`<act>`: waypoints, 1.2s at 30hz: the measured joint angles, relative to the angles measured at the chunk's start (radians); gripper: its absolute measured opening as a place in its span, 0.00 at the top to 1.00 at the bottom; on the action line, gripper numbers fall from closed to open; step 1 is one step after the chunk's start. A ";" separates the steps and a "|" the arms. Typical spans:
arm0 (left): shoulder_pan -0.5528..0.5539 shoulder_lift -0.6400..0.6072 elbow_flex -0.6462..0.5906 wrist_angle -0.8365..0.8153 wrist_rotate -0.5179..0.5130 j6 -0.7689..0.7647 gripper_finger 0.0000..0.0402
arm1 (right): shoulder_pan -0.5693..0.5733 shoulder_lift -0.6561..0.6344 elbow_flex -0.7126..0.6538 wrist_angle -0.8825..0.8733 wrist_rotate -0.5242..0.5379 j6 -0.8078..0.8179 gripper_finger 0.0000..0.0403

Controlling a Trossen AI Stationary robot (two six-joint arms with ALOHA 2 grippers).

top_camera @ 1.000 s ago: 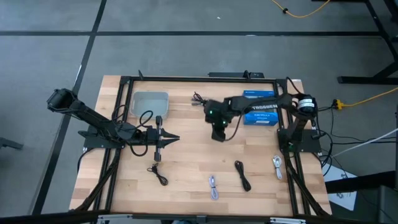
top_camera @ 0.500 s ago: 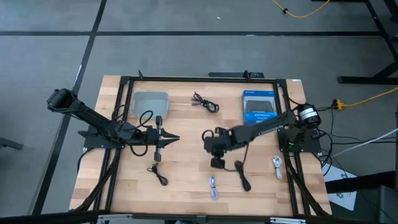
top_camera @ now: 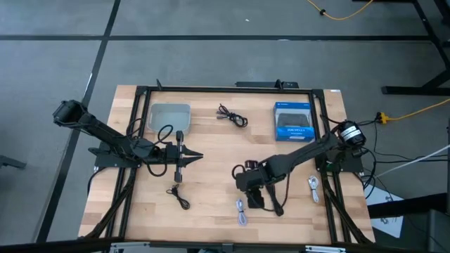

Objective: Pick and place USB-C Cables
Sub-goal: Put the gray charger cable into the gray bin

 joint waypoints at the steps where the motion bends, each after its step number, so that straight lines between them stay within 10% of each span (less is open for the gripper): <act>1: 0.000 0.000 0.000 0.000 0.000 0.000 0.94 | 0.005 0.000 0.000 0.002 0.001 -0.046 0.53; 10: 0.000 0.000 0.000 0.000 0.000 0.000 0.94 | 0.036 0.003 0.000 0.054 -0.046 -0.535 0.53; 36: 0.000 0.000 0.000 -0.002 0.000 0.000 0.94 | 0.050 0.163 0.000 0.213 -0.056 -0.601 0.53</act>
